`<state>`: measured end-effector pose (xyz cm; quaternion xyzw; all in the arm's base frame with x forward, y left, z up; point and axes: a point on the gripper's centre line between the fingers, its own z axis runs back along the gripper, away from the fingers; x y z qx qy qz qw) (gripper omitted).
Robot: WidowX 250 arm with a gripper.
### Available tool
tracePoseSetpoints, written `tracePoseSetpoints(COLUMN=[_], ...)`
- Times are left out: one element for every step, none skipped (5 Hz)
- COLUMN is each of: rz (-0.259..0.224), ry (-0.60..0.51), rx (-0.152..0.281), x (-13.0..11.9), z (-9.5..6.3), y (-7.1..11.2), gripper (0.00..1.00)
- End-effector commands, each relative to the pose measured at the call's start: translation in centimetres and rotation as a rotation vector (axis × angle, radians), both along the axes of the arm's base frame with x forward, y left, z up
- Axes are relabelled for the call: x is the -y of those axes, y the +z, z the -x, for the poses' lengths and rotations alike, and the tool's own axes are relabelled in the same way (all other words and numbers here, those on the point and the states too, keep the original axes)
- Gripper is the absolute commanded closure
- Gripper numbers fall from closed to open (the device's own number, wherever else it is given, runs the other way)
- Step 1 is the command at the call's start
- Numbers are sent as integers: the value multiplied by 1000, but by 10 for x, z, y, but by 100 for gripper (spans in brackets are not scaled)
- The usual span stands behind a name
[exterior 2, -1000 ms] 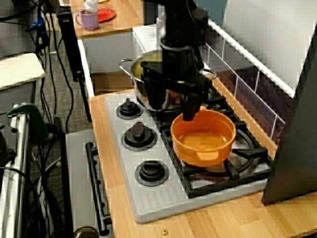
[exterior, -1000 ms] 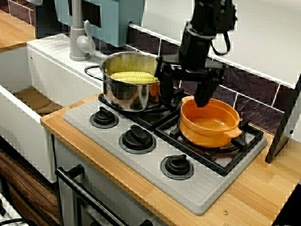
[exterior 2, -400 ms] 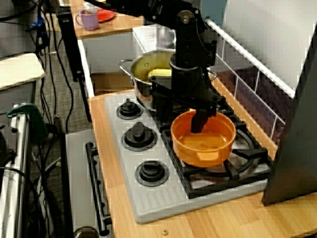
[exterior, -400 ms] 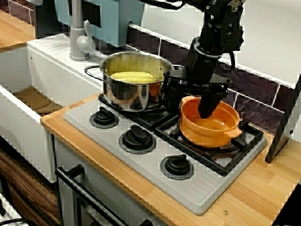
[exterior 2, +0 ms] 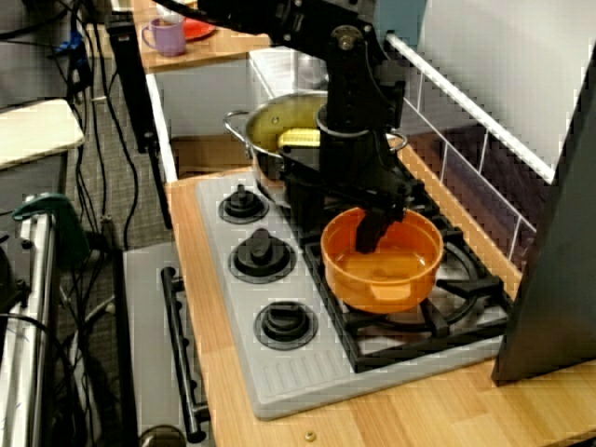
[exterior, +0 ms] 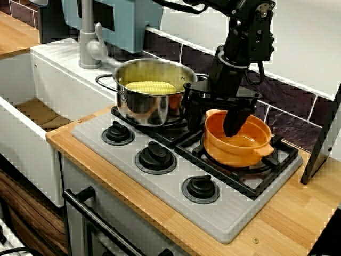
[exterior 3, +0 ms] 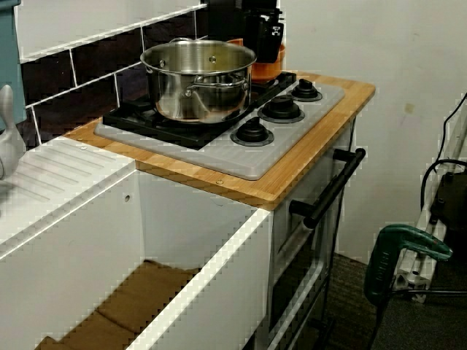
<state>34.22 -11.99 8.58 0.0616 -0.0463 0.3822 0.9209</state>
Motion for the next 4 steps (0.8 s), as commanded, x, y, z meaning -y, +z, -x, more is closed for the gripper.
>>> tracePoseSetpoints(rz=[8,-1,-19,-9], ry=[-9,-13,-15,-5], rx=[13,15,20,26], x=[-2,0,0,-4], z=[0,2,3,2], y=[6,4,-2,1], gripper=[0,0,0,0])
